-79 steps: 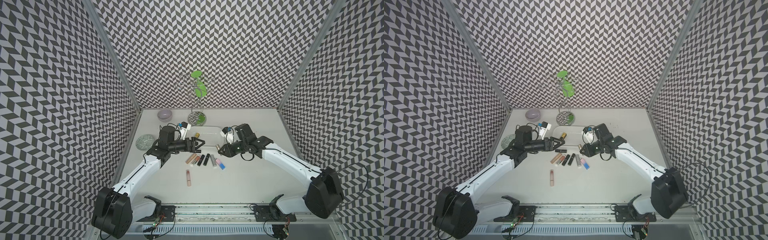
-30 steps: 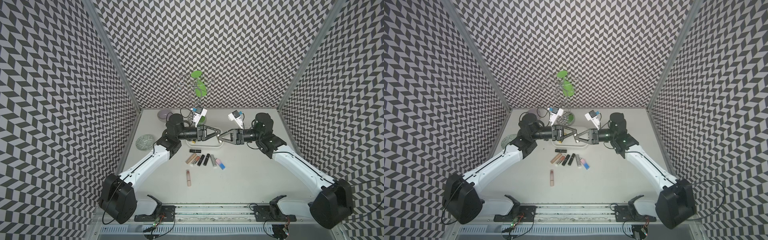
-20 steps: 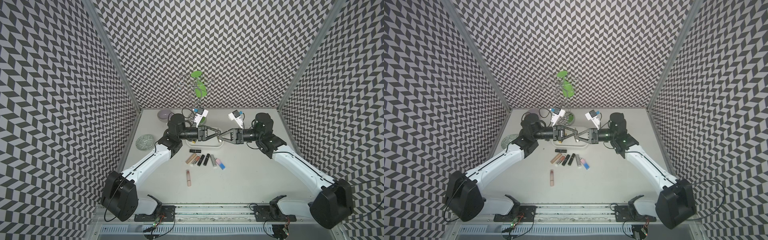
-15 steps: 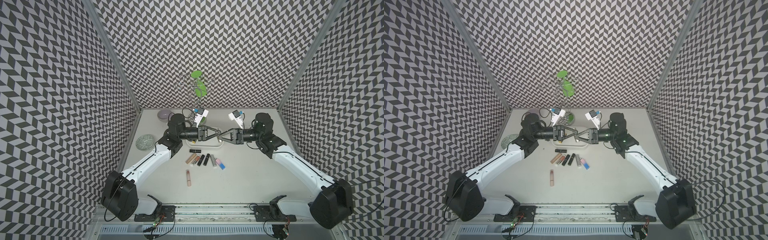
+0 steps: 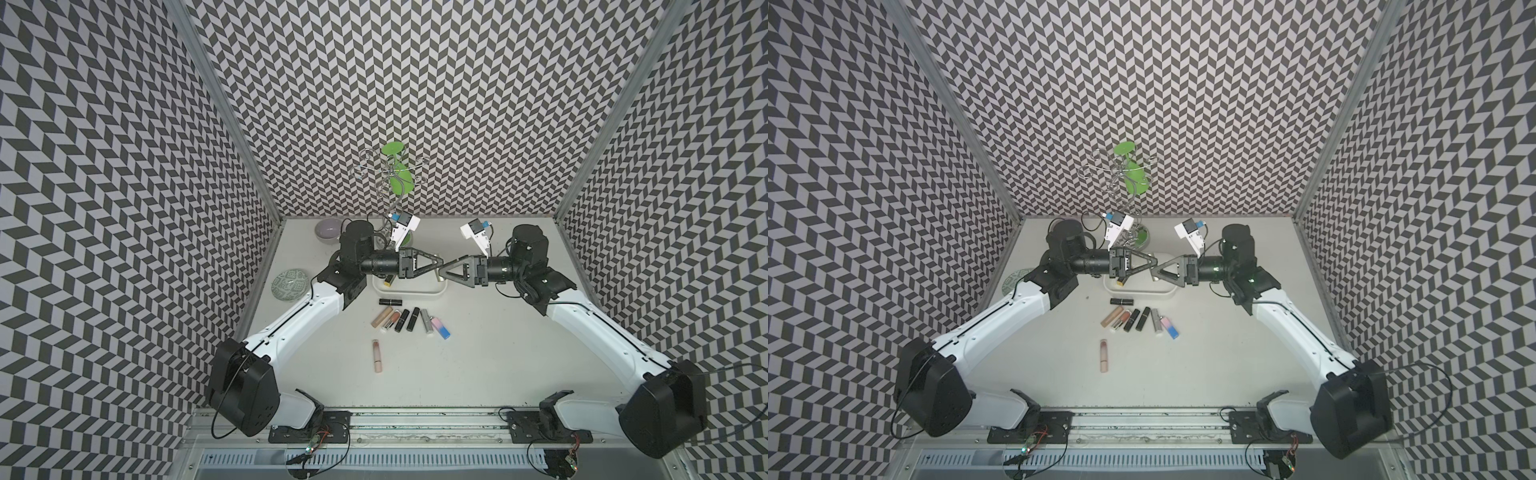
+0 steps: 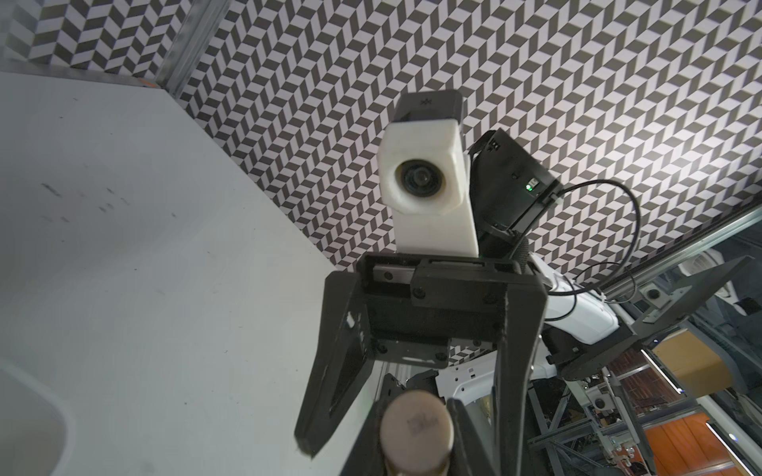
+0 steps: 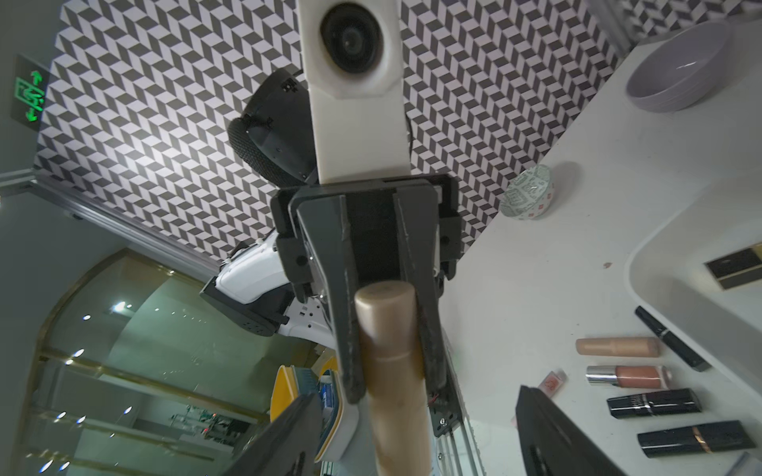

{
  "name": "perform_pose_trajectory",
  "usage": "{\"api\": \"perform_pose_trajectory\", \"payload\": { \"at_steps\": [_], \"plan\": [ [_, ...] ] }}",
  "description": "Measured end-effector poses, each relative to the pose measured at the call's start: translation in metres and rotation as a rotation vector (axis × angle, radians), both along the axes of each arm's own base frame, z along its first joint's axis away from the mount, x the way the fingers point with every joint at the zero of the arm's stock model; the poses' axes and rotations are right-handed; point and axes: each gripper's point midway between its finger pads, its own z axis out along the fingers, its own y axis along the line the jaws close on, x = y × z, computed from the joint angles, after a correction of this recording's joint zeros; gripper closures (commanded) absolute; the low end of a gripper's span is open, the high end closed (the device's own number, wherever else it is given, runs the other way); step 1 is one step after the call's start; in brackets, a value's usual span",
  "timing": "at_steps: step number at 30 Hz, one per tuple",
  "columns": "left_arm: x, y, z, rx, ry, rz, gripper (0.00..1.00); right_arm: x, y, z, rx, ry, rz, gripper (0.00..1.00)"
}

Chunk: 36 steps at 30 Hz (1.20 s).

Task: Put the lipstick into the storage box
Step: Pick up the lipstick at the center of the board, then place the lipstick in the storage box.

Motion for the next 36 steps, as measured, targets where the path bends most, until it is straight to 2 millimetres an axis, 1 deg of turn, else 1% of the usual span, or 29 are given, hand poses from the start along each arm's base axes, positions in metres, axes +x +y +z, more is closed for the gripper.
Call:
{"api": "perform_pose_trajectory", "payload": {
  "at_steps": [1, 2, 4, 6, 8, 9, 10, 12, 14, 17, 21, 25, 29, 32, 36],
  "plan": [
    [0.007, 0.002, -0.002, 0.021, -0.001, 0.022, 0.99, 0.005, -0.006, -0.001, -0.011, -0.004, -0.036, 0.16],
    [0.02, 0.004, -0.007, 0.055, -0.001, 0.06, 0.99, 0.01, -0.013, -0.001, -0.031, -0.016, -0.087, 0.13],
    [0.044, 0.008, -0.019, 0.131, -0.001, 0.131, 1.0, 0.018, -0.025, 0.0, -0.071, -0.047, -0.176, 0.13],
    [0.073, 0.01, -0.04, 0.236, 0.002, 0.203, 1.0, 0.02, -0.032, 0.005, -0.112, -0.095, -0.237, 0.13],
    [0.095, 0.013, -0.063, 0.339, 0.013, 0.252, 1.0, 0.02, -0.037, 0.006, -0.151, -0.138, -0.279, 0.12],
    [0.106, 0.015, -0.081, 0.405, 0.02, 0.274, 1.0, 0.02, -0.04, 0.005, -0.175, -0.158, -0.299, 0.09],
    [0.113, 0.017, -0.094, 0.454, 0.027, 0.286, 1.0, 0.02, -0.041, 0.002, -0.197, -0.171, -0.315, 0.08],
    [0.126, 0.022, -0.127, 0.572, 0.043, 0.309, 1.0, 0.018, -0.044, -0.003, -0.247, -0.202, -0.344, 0.04],
    [0.136, 0.029, -0.155, 0.671, 0.057, 0.325, 1.0, 0.014, -0.047, -0.008, -0.283, -0.235, -0.364, 0.02],
    [0.148, 0.038, -0.194, 0.805, 0.072, 0.339, 1.0, 0.007, -0.051, -0.014, -0.323, -0.276, -0.381, 0.02],
    [0.158, 0.049, -0.234, 0.942, 0.074, 0.346, 1.0, 0.005, -0.054, -0.018, -0.353, -0.301, -0.396, 0.01],
    [0.164, 0.056, -0.263, 1.035, 0.075, 0.347, 1.0, 0.005, -0.056, -0.025, -0.38, -0.296, -0.403, 0.01],
    [0.165, 0.065, -0.287, 1.114, 0.091, 0.349, 1.0, 0.005, -0.057, -0.027, -0.393, -0.295, -0.406, 0.01],
    [0.168, 0.069, -0.298, 1.149, 0.096, 0.354, 1.0, 0.005, -0.057, -0.03, -0.399, -0.29, -0.405, 0.01],
    [0.174, 0.072, -0.3, 1.171, 0.088, 0.369, 1.0, 0.004, -0.057, -0.033, -0.404, -0.281, -0.401, 0.01]
  ]
}}
